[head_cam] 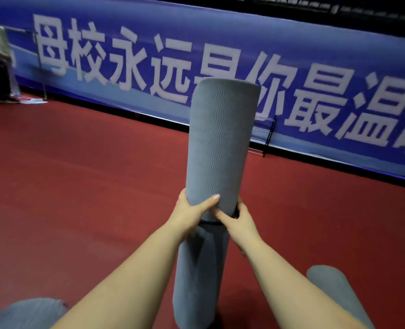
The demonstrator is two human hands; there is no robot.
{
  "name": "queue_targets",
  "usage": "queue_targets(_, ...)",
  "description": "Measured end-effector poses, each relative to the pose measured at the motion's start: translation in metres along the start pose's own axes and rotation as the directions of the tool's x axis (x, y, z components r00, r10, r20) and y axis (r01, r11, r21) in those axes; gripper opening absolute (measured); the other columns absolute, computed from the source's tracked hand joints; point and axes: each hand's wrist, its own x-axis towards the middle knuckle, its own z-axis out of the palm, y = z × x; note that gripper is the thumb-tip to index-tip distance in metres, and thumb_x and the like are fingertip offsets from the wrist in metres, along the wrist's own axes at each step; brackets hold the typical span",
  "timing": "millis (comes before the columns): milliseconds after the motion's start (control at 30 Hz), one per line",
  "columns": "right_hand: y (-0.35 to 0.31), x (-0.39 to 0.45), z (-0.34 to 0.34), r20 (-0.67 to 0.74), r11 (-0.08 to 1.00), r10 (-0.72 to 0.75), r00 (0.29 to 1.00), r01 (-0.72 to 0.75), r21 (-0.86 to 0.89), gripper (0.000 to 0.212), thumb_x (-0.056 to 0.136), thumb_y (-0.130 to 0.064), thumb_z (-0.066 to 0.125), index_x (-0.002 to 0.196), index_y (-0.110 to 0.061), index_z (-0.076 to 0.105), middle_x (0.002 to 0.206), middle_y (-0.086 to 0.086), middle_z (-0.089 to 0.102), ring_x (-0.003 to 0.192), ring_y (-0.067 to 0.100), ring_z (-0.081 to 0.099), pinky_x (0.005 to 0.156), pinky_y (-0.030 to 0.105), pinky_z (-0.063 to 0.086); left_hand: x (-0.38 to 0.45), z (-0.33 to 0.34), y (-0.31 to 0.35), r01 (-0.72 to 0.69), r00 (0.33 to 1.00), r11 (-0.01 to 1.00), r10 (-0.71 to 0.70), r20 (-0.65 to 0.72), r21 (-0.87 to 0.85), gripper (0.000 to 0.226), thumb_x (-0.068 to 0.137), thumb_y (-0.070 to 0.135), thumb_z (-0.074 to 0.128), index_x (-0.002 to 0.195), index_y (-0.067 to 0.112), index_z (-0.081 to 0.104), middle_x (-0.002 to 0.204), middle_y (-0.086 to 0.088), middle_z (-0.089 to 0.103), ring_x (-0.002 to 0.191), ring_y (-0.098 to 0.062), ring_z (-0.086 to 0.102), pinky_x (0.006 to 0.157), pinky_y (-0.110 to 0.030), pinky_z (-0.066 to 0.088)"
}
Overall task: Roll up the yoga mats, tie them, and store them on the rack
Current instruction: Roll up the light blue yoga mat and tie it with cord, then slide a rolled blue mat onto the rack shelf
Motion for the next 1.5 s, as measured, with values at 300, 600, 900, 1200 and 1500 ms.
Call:
queue_targets(300,-0.015,0.038,-0.009,0.03,1.0,0.002,1.0,-0.002,0.011,0.061,0.074,-0.034,0.078,0.128,-0.028,0.052,0.115,-0.009,0.065,0.093,-0.003,0.062,0.074,0.015,0.049,0.036,0.011,0.017,0.023,0.998,0.998,-0.019,-0.066,0.066,0.104,0.037,0.066,0.084,0.123,0.015,0.052,0.114,0.0,0.066,0.098,-0.018,0.067,0.071,-0.032,0.058)
queue_targets(600,0.016,0.083,0.035,0.167,0.763,0.068,0.984,0.057,-0.644,0.092,0.066,-0.06,0.069,0.146,-0.035,0.03,0.139,0.0,0.048,0.128,0.027,0.042,0.106,0.037,0.035,0.05,-0.015,-0.061,0.213,0.937,0.933,-0.279,-0.211,-0.289,0.091,0.051,0.063,0.081,0.123,0.014,0.055,0.111,-0.003,0.069,0.094,-0.019,0.069,0.083,-0.037,0.055)
queue_targets(900,0.169,0.094,0.113,0.473,0.368,0.388,0.791,0.338,-0.866,0.104,0.064,-0.056,0.074,0.149,-0.035,0.017,0.143,0.008,0.035,0.129,0.03,0.033,0.112,0.038,0.022,0.043,-0.045,-0.226,0.392,0.676,0.531,-0.72,-0.156,-0.751,0.055,0.084,0.053,0.058,0.113,0.008,0.063,0.108,-0.018,0.068,0.101,-0.032,0.065,0.096,-0.051,0.047)
queue_targets(1200,0.301,0.057,0.121,0.545,0.392,0.57,0.615,0.38,-0.838,0.106,0.067,-0.045,0.078,0.15,-0.035,0.013,0.155,0.001,0.019,0.14,0.024,0.019,0.115,0.04,0.015,0.005,-0.075,-0.322,0.749,0.38,0.345,-0.923,-0.059,-0.566,0.074,0.087,0.065,0.042,0.13,0.006,0.052,0.127,-0.016,0.054,0.109,-0.028,0.054,0.086,-0.036,0.046)
queue_targets(1500,0.296,0.044,0.063,0.406,0.38,0.58,0.706,0.206,-0.902,0.114,0.064,-0.056,0.077,0.152,-0.028,0.009,0.158,0.002,0.012,0.145,0.019,0.012,0.117,0.033,0.009,-0.011,-0.098,-0.303,0.896,0.442,0.401,-0.849,-0.291,0.19,0.051,0.091,0.057,0.046,0.081,0.007,0.055,0.082,-0.012,0.06,0.076,-0.029,0.061,0.075,-0.039,0.056)
